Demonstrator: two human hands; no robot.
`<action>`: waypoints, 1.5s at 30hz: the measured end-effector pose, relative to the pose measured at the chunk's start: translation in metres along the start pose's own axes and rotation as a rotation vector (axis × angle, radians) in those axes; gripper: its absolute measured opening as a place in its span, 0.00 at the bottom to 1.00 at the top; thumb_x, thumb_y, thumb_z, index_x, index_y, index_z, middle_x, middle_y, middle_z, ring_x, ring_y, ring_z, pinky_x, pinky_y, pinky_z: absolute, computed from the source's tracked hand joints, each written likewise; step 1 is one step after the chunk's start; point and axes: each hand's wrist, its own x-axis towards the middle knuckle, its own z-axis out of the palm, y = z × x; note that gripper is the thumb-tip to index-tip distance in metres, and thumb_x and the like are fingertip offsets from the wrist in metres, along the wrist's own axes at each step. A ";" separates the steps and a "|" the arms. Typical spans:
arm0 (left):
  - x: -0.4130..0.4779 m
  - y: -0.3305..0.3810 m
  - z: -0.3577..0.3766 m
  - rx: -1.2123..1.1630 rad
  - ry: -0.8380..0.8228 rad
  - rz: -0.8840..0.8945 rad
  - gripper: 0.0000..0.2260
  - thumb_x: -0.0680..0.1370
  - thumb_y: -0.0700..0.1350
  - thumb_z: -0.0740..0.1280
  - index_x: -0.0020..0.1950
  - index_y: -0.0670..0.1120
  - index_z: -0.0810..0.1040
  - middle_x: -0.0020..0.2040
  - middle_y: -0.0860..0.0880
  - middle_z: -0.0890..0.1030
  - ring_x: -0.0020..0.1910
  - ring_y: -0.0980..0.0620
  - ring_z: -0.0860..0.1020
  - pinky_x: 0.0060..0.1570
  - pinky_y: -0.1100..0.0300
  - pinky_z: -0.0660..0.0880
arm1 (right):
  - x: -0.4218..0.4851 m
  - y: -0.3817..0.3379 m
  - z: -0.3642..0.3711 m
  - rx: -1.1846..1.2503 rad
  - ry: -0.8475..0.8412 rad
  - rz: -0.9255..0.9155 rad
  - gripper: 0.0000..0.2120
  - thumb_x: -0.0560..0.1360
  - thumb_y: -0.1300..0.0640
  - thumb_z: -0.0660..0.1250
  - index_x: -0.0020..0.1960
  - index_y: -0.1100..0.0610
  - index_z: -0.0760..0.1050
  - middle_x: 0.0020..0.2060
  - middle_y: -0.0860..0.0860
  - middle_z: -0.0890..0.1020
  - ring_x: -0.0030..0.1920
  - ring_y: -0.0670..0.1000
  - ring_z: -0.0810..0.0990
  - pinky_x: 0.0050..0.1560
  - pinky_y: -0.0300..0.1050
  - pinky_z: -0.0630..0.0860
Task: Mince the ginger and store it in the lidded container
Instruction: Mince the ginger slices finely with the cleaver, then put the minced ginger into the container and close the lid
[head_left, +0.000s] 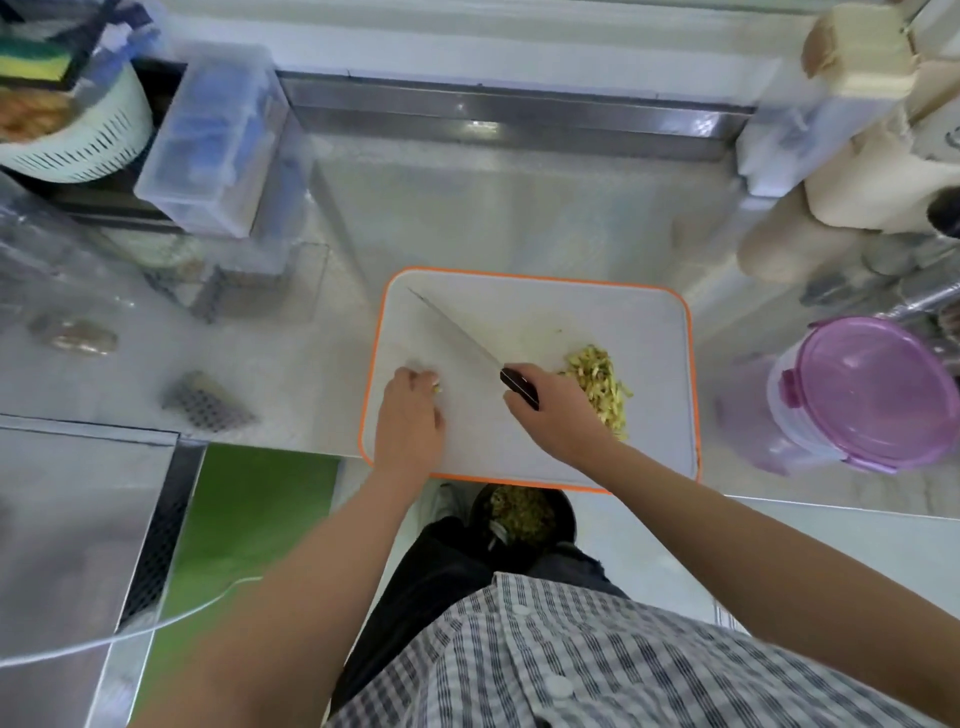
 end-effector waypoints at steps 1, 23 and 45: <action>-0.003 0.002 0.000 -0.021 0.010 0.027 0.16 0.73 0.34 0.62 0.60 0.41 0.75 0.55 0.40 0.72 0.55 0.39 0.72 0.50 0.47 0.71 | 0.000 0.001 0.003 -0.015 0.007 -0.011 0.18 0.79 0.53 0.60 0.68 0.54 0.70 0.41 0.53 0.82 0.34 0.53 0.79 0.34 0.51 0.77; 0.010 -0.013 -0.010 -0.364 0.147 0.088 0.10 0.77 0.49 0.63 0.50 0.44 0.80 0.49 0.45 0.75 0.47 0.47 0.76 0.46 0.56 0.72 | 0.044 -0.025 0.029 -0.158 0.158 -0.127 0.22 0.77 0.61 0.59 0.71 0.54 0.64 0.56 0.58 0.77 0.51 0.61 0.77 0.49 0.55 0.75; 0.051 -0.115 -0.076 -0.469 0.173 -0.518 0.08 0.80 0.43 0.54 0.54 0.42 0.70 0.44 0.42 0.79 0.43 0.41 0.78 0.46 0.51 0.73 | 0.066 -0.097 0.096 -0.031 -0.057 -0.261 0.14 0.77 0.57 0.64 0.62 0.57 0.71 0.56 0.51 0.78 0.50 0.50 0.77 0.56 0.44 0.71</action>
